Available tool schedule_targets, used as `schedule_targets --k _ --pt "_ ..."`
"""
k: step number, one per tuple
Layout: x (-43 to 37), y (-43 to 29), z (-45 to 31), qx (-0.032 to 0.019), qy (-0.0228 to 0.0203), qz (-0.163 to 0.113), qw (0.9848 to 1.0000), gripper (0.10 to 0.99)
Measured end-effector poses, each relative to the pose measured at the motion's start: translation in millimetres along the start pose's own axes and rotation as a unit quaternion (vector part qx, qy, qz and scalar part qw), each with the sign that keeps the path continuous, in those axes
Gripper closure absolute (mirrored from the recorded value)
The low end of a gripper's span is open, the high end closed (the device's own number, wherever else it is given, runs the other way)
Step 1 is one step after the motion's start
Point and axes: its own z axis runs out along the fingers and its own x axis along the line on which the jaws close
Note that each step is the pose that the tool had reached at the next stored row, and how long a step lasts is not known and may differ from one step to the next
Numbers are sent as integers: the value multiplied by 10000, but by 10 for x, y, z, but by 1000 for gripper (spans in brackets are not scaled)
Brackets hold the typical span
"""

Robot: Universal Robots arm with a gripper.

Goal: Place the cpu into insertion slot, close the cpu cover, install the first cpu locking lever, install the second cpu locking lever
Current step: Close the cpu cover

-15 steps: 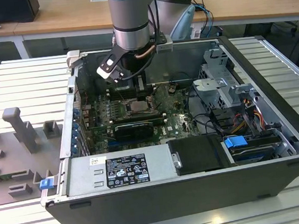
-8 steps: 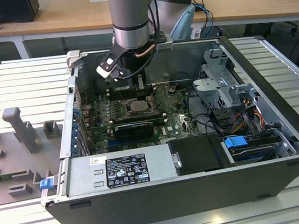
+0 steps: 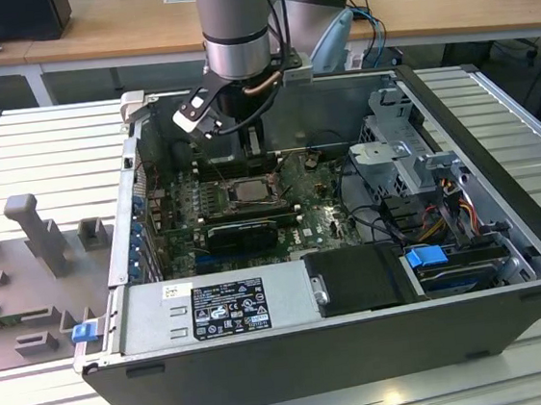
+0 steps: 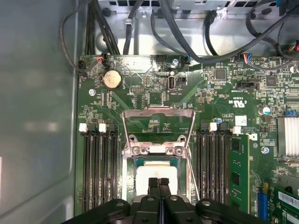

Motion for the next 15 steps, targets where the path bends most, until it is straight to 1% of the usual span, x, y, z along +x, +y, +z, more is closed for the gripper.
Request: schedule_targets --k 4,8,11,12,13,14,15 --pt "9 7 -94 0 -13 -1 10000 980" --pt "15 14 -126 0 -22 -3 10000 980" --pt "17 38 -137 0 -23 -2 10000 980" --pt "18 42 -154 0 -23 -1 10000 980" --pt "21 47 -213 0 -23 -2 10000 980" --pt "22 50 -246 0 -22 -2 10000 980" --pt "23 51 -259 0 -22 -2 10000 980"
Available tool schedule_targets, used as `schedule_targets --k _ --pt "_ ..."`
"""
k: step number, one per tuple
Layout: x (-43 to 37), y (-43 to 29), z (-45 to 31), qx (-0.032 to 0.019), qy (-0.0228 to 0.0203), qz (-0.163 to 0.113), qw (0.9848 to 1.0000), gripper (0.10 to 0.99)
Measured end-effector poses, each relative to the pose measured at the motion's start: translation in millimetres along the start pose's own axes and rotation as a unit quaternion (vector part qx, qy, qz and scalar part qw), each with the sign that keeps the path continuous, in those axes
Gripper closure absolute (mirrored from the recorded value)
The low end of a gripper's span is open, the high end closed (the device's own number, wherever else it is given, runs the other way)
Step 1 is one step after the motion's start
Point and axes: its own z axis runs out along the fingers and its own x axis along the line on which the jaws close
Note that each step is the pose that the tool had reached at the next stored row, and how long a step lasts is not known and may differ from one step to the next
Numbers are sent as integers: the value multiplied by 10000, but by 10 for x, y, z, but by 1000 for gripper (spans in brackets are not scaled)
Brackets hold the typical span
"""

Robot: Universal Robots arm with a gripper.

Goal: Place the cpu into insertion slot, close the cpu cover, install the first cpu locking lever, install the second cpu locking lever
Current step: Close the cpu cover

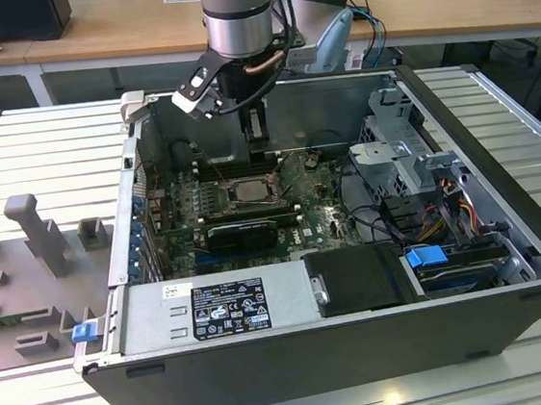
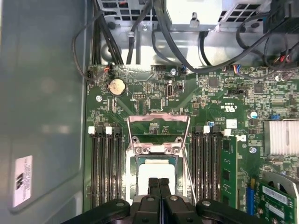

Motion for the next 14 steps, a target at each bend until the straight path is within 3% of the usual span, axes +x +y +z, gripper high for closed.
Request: schedule_targets --k 3,14 --pt "6 88 0 4 -5 -1 10000 980" --pt "25 270 15 10 -7 0 10000 980"
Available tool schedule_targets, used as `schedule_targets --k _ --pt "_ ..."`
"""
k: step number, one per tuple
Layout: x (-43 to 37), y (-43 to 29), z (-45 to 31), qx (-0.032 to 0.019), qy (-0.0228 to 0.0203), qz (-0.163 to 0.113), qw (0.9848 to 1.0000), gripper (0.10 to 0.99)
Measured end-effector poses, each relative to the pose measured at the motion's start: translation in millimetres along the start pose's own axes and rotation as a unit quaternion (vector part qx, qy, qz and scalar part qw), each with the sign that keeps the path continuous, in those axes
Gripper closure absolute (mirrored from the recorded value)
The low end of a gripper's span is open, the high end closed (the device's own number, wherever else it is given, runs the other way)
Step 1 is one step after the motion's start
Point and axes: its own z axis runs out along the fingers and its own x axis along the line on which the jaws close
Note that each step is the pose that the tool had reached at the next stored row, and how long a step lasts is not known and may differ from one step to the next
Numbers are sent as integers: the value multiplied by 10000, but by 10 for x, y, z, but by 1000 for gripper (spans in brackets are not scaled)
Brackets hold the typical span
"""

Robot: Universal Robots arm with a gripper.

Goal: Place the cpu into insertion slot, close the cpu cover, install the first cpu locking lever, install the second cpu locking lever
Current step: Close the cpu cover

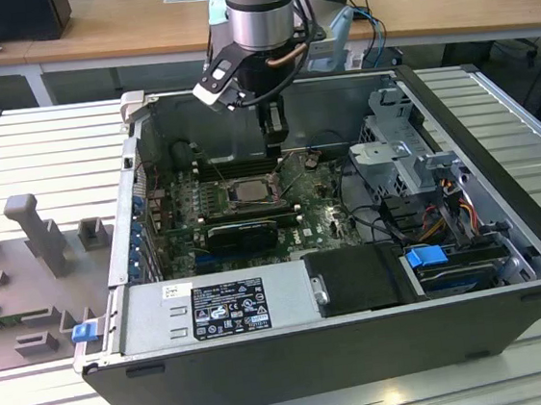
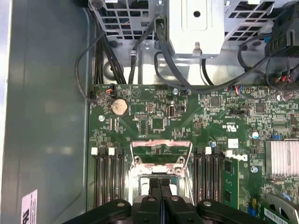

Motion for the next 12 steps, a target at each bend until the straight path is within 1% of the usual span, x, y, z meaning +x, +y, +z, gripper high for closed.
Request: schedule_targets --k 2,6,12 --pt "3 24 2 0 0 0 10000 980" --pt "11 97 8 2 0 0 10000 980" --pt "16 173 14 4 0 0 10000 980"
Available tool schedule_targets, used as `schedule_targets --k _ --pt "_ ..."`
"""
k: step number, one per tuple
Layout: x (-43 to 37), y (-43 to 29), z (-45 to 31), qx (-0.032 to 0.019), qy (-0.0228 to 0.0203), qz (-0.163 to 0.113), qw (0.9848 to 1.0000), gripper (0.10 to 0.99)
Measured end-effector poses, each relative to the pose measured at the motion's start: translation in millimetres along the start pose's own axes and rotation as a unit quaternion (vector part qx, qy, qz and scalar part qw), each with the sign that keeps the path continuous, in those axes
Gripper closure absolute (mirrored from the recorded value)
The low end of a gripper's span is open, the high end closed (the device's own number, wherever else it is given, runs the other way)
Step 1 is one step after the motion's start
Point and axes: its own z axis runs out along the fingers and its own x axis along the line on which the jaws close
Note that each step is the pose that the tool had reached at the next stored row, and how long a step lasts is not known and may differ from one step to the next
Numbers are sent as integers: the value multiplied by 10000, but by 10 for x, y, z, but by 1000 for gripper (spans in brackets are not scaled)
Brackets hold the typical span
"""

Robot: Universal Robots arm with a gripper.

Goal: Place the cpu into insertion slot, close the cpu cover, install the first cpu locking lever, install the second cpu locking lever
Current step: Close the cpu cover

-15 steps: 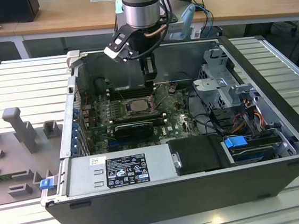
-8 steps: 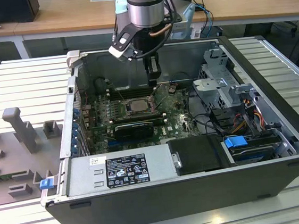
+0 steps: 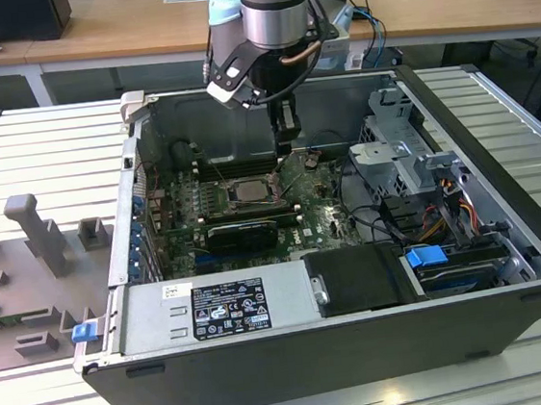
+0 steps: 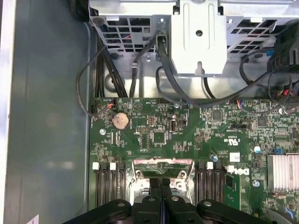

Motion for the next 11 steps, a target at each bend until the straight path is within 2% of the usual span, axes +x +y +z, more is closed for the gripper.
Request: schedule_targets --k 11 --pt "9 170 13 3 0 0 10000 980"
